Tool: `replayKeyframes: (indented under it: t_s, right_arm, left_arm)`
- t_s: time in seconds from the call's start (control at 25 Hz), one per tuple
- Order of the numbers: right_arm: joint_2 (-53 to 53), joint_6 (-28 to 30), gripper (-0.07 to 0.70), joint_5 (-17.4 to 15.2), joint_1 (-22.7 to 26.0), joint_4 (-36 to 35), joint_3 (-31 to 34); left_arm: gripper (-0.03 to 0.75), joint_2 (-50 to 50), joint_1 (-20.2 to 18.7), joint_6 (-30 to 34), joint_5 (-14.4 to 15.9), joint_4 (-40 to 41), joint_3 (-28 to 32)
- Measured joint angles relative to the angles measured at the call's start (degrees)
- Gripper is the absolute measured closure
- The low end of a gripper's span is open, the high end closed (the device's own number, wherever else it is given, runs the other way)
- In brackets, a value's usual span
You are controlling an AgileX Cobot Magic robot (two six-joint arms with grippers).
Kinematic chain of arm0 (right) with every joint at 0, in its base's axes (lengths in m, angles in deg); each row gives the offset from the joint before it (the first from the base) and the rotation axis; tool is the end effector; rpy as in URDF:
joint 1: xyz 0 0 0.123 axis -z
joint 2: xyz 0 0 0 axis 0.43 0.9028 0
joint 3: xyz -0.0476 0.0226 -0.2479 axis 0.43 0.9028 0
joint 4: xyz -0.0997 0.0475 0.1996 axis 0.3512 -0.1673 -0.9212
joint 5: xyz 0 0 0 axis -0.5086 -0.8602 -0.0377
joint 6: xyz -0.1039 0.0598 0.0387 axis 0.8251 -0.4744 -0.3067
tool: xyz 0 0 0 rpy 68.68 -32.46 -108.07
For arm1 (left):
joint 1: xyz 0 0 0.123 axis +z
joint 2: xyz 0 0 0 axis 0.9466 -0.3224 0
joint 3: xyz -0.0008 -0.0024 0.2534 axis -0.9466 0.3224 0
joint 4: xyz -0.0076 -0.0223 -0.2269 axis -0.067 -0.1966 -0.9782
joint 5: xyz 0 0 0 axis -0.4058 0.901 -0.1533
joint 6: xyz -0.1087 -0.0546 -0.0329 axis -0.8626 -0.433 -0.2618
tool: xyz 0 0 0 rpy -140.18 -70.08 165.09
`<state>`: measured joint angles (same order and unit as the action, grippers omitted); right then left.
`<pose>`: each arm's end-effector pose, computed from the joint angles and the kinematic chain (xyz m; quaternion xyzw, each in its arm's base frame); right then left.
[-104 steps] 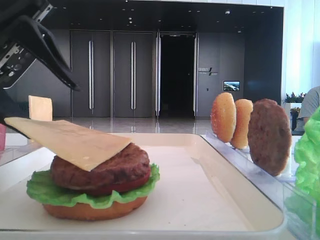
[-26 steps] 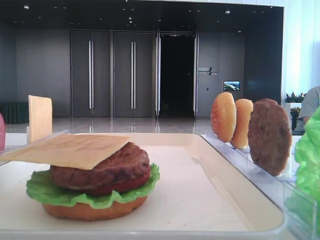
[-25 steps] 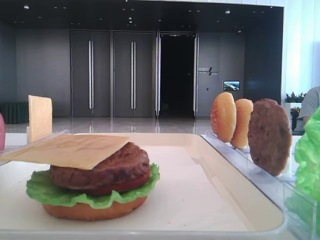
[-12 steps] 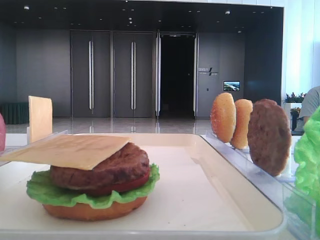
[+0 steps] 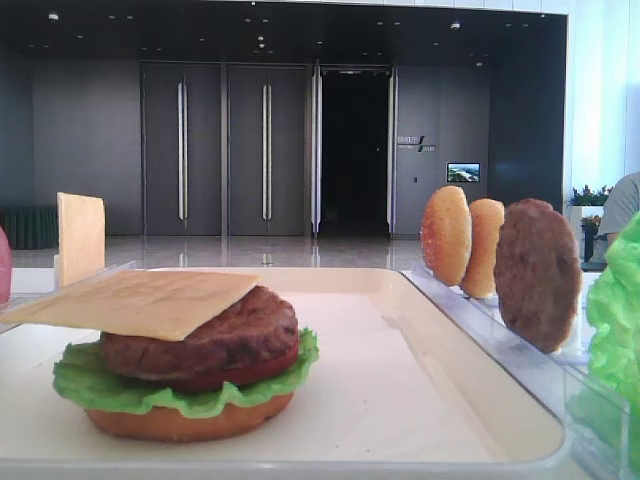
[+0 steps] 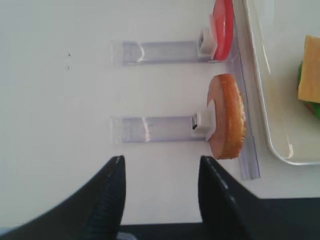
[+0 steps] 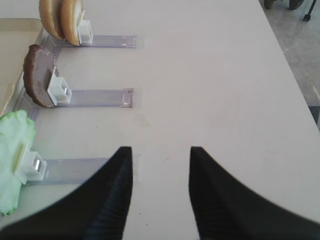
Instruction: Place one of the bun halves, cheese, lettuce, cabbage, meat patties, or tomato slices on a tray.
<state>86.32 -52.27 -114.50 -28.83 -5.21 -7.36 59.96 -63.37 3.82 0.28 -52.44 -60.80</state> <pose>0.0316 0.0012 0.2409 -0.0340 0.8707 0.0065 0.4906 0.0712 -0.0002 0.2502 -0.0023 0.9327 0.0065 0.3605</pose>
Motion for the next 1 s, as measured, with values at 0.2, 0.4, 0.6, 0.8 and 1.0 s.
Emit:
replayKeyframes:
  t_s: [0.2, 0.4, 0.6, 0.8, 1.0]
  right_arm:
    - [0.00, 0.00, 0.338, 0.00, 0.00, 0.00, 0.00]
    - [0.00, 0.00, 0.338, 0.00, 0.00, 0.00, 0.00]
    - [0.00, 0.00, 0.338, 0.00, -0.11, 0.00, 0.00]
    - [0.00, 0.00, 0.338, 0.00, -0.11, 0.00, 0.00]
    - [0.00, 0.00, 0.338, 0.00, -0.11, 0.00, 0.00]
  left_arm:
    - [0.361, 8.96, 0.00, 0.00, -1.62, 0.00, 3.96]
    - [0.398, 15.92, 0.00, 0.00, -2.98, 0.33, 6.98]
    - [0.447, 21.42, 0.00, 0.07, -3.03, 0.49, 7.21]
    - [0.492, 21.55, 0.00, 0.09, -3.03, 0.60, 7.21]
    - [0.503, 21.55, 0.00, 0.13, -3.03, 0.64, 7.21]
